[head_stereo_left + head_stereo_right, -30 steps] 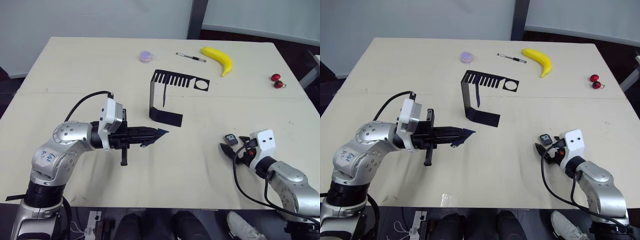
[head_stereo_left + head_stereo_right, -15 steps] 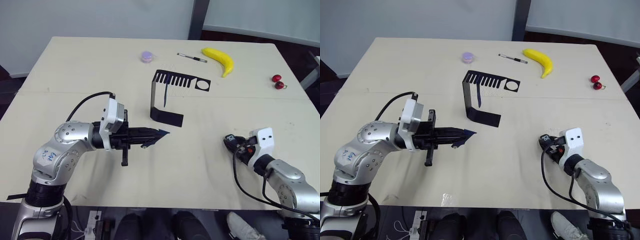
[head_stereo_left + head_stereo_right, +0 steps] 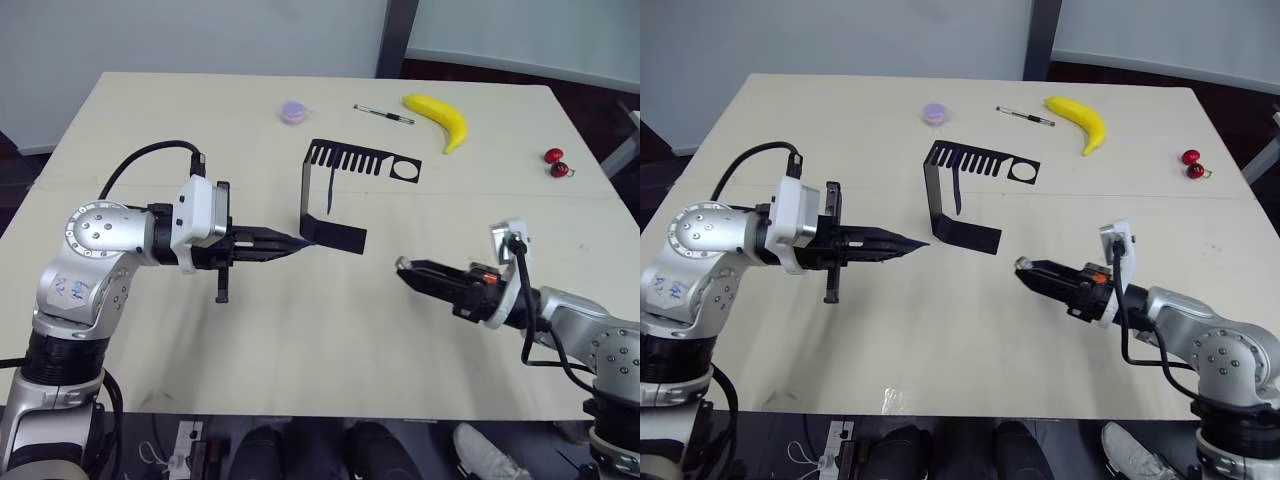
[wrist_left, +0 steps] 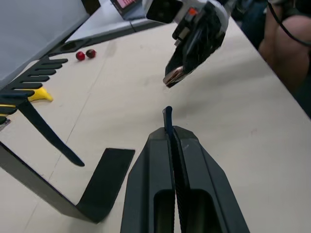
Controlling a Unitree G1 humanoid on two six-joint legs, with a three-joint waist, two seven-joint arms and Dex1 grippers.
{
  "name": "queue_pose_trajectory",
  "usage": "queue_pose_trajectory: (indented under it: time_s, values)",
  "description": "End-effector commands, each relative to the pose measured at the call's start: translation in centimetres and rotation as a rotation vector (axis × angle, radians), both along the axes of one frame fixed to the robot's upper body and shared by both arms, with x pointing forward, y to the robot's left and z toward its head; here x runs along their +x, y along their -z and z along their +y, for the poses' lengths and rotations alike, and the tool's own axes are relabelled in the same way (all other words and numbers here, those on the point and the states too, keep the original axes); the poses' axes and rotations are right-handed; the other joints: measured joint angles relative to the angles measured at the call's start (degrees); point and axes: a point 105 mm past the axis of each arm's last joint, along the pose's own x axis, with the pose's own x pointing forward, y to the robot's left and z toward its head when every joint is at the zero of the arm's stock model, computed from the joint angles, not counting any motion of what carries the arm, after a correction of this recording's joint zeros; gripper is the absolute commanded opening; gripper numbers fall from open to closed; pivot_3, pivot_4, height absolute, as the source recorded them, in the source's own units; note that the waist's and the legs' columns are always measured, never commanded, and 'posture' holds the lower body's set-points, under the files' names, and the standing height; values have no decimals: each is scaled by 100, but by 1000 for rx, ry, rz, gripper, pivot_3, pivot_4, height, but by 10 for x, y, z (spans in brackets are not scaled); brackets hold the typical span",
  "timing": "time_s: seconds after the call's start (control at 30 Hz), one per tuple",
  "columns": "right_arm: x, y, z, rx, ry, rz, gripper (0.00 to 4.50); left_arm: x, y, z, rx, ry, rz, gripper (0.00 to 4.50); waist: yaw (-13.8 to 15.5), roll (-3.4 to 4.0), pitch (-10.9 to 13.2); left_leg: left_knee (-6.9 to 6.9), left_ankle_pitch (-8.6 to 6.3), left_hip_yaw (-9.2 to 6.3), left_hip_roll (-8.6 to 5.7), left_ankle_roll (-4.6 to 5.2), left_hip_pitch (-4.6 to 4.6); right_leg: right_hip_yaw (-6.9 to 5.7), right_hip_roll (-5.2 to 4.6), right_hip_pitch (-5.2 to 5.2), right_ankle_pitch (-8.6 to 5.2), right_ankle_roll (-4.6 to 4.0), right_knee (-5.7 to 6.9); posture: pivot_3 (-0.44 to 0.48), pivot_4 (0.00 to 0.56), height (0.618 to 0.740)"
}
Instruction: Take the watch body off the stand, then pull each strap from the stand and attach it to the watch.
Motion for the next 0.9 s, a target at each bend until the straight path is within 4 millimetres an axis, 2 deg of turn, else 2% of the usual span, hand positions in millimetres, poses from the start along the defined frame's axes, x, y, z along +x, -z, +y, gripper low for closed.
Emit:
queue_pose_trajectory:
  time_s: [0.03,0.17,0.27,0.5,0.73,0.9]
  values:
    - [-4,-6,15,79,-75,65,1589,-6,-8,-2,71,63,-112,0,12,0,0,2,0,0,-1,0,-4,-1,-3,-2,0,0,0,0,150,740]
    - [2,-4,31,165,-106,157,1589,0,-13,-9,123,61,-227,0,-5,0,0,5,0,-3,0,0,-8,-3,-3,-3,0,0,1,0,150,740]
    - [7,-3,40,168,-117,179,1589,0,-13,-14,141,71,-215,0,-15,0,0,4,0,-2,0,0,-8,-3,-2,-8,0,0,4,0,150,740]
    - [10,-3,48,174,-131,190,1589,0,-7,-26,179,88,-176,0,-80,0,0,6,0,-1,0,0,-36,-3,-1,-66,0,0,69,0,150,740]
    - [12,-2,52,160,-130,195,1589,6,-4,-37,197,85,-190,0,-137,0,0,9,0,-3,1,0,-43,-4,0,-73,0,0,71,0,150,740]
    - [13,-3,55,159,-123,190,1589,9,2,-37,227,91,-180,0,-151,0,0,10,1,-3,2,0,-49,-5,2,-81,0,0,73,0,150,740]
